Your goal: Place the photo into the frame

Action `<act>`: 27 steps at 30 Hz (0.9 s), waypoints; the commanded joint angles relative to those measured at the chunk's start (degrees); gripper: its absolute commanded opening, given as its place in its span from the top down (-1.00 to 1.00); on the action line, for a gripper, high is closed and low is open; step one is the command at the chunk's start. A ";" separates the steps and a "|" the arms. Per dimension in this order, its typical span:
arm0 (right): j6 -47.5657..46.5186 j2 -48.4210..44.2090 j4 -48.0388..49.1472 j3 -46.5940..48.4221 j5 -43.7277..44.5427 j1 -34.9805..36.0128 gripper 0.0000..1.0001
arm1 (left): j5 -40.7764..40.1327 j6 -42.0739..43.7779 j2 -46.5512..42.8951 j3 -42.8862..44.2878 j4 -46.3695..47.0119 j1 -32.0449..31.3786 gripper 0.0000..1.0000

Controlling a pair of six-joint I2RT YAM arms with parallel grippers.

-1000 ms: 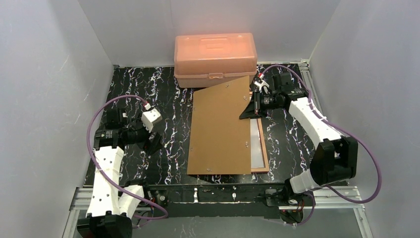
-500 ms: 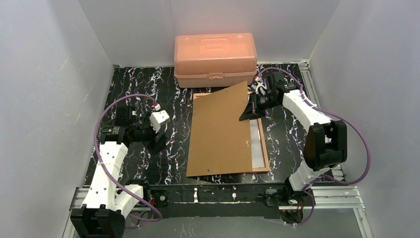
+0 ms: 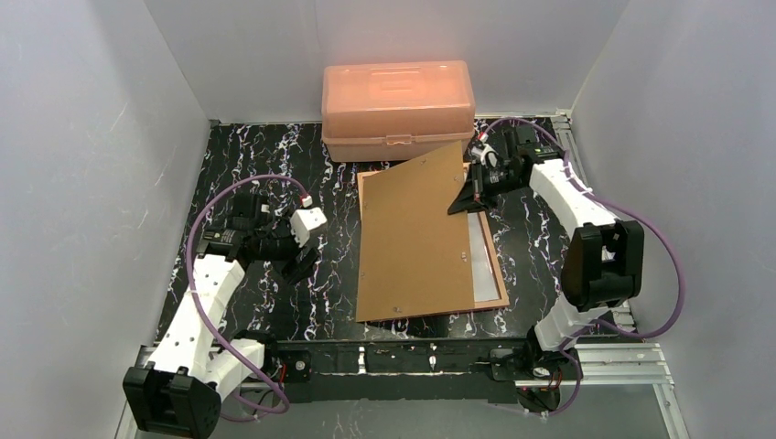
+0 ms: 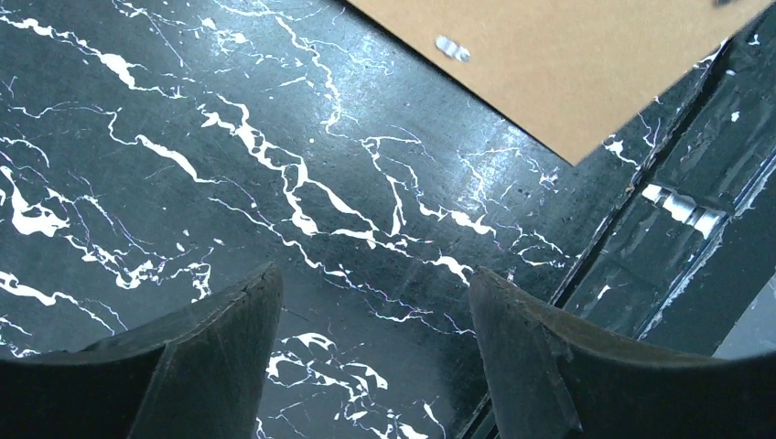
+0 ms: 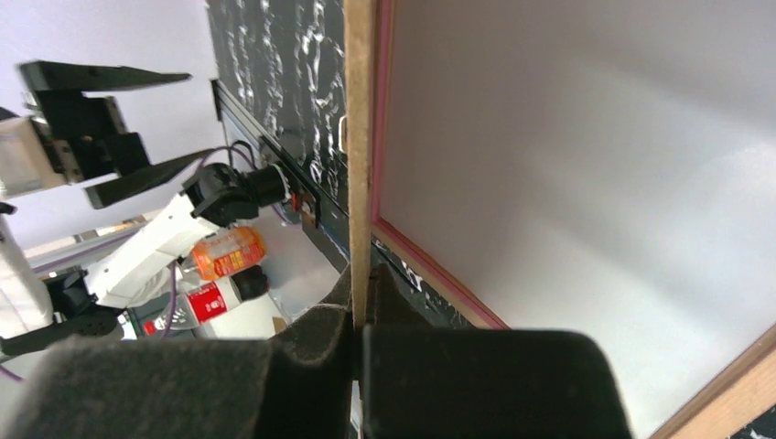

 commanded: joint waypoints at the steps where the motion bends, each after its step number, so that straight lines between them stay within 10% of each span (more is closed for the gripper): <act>1: 0.94 -5.92 8.23 -1.33 -7.14 -3.59 0.97 | -1.71 -0.14 0.71 -0.55 0.25 -1.64 -0.42; 22: 21.85 -21.99 31.69 -11.95 -14.56 -8.40 0.97 | -4.20 -9.29 6.19 -2.74 8.02 -9.28 -0.35; 27: 10.48 -21.68 12.56 -2.90 -5.45 -8.72 0.97 | -6.81 -23.03 16.77 0.23 15.79 -11.73 -0.38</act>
